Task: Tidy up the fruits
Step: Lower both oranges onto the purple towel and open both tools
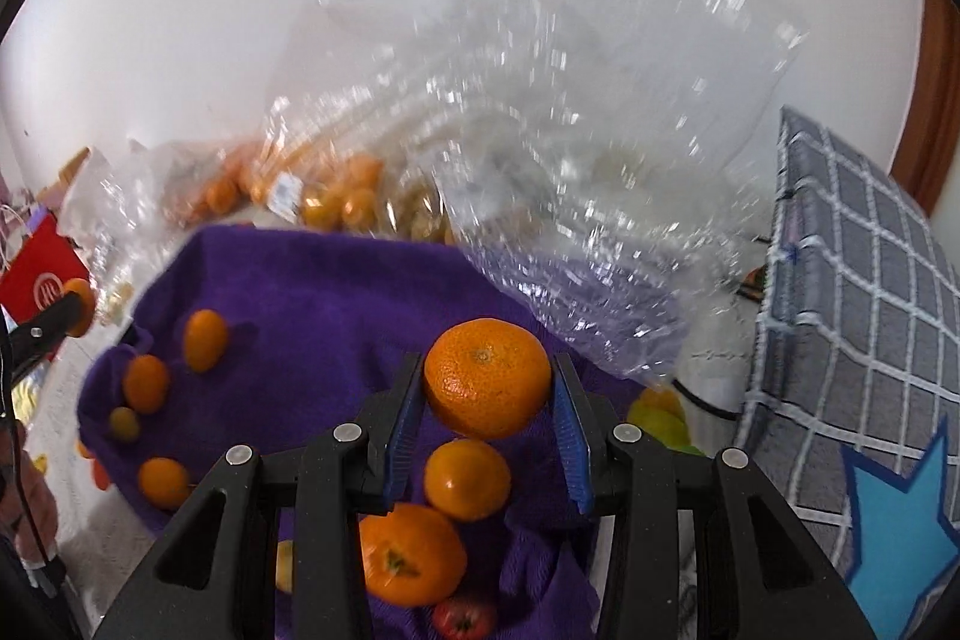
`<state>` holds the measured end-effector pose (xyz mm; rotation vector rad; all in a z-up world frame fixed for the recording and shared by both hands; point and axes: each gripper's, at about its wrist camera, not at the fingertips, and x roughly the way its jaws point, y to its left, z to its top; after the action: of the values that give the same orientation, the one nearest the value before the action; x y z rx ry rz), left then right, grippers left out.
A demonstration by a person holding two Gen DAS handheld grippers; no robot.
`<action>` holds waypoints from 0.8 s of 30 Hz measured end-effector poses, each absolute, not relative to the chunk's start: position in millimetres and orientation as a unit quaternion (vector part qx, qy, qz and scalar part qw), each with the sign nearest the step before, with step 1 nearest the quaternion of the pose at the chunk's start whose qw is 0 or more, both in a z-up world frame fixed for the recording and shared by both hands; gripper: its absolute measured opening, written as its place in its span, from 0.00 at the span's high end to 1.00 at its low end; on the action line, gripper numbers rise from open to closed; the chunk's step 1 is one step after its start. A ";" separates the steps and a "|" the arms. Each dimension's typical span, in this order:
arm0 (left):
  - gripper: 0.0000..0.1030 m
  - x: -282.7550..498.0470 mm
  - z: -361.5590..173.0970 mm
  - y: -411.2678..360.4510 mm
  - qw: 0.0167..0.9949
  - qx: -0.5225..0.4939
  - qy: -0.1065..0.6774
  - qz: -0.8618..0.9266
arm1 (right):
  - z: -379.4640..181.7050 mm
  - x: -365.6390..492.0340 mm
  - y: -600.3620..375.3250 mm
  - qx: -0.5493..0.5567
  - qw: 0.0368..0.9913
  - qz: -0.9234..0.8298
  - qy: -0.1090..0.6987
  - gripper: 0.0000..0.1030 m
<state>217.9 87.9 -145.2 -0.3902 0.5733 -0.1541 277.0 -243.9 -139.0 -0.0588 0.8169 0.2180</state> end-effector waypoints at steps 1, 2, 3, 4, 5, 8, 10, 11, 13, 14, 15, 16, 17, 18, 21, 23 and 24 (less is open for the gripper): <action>0.68 217.6 -145.5 89.5 0.937 -0.193 0.281 -0.074 | -144.8 281.3 -242.9 -0.030 0.908 0.104 0.404 0.60; 0.68 217.5 -146.7 91.8 0.936 -0.200 0.282 -0.073 | -148.4 284.2 -242.2 -0.031 0.906 0.102 0.409 0.60; 0.68 217.6 -147.6 93.7 0.934 -0.206 0.282 -0.076 | -153.1 287.1 -241.2 -0.033 0.904 0.098 0.415 0.60; 0.68 217.9 -148.6 94.6 0.933 -0.209 0.282 -0.079 | -156.7 289.9 -240.7 -0.033 0.902 0.096 0.420 0.60; 0.68 217.9 -148.7 94.3 0.933 -0.207 0.282 -0.080 | -158.9 291.7 -240.9 -0.031 0.901 0.095 0.423 0.60; 0.68 219.4 -150.7 92.7 0.933 -0.204 0.284 -0.082 | -161.9 296.7 -241.5 -0.025 0.896 0.096 0.432 0.60; 0.68 220.1 -151.7 91.6 0.932 -0.203 0.289 -0.084 | -164.0 298.0 -241.0 -0.025 0.892 0.100 0.440 0.60; 0.68 220.6 -152.3 90.2 0.932 -0.200 0.291 -0.084 | -165.8 299.8 -240.3 -0.026 0.889 0.102 0.446 0.60; 0.68 220.7 -152.8 87.7 0.932 -0.196 0.294 -0.086 | -166.0 299.6 -239.4 -0.027 0.889 0.100 0.446 0.60; 0.68 220.9 -153.0 85.8 0.931 -0.192 0.297 -0.086 | -166.3 300.6 -239.5 -0.026 0.889 0.100 0.446 0.60; 0.68 221.1 -153.2 84.7 0.932 -0.188 0.299 -0.083 | -165.5 299.4 -240.2 -0.024 0.890 0.099 0.445 0.59; 0.68 220.8 -153.3 83.0 0.933 -0.184 0.300 -0.079 | -164.1 296.5 -241.8 -0.020 0.891 0.098 0.443 0.59; 0.68 221.4 -153.9 80.3 0.933 -0.178 0.303 -0.079 | -161.7 290.7 -244.1 -0.017 0.892 0.095 0.441 0.58; 0.68 222.5 -154.6 78.6 0.932 -0.175 0.307 -0.080 | -159.5 286.1 -245.5 -0.014 0.894 0.094 0.438 0.57; 0.68 225.5 -157.0 71.7 0.926 -0.173 0.322 -0.092 | -145.7 264.3 -247.6 -0.010 0.906 0.086 0.414 0.50; 0.68 227.9 -157.8 65.4 0.921 -0.170 0.333 -0.106 | -135.3 246.9 -248.0 -0.010 0.917 0.082 0.389 0.43; 0.68 229.6 -158.1 61.9 0.920 -0.168 0.338 -0.109 | -130.0 236.0 -249.4 -0.006 0.924 0.082 0.372 0.41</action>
<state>229.6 61.9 -158.1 -0.3447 0.6947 -0.2250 236.0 -249.4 -130.0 -0.0120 0.7642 0.1685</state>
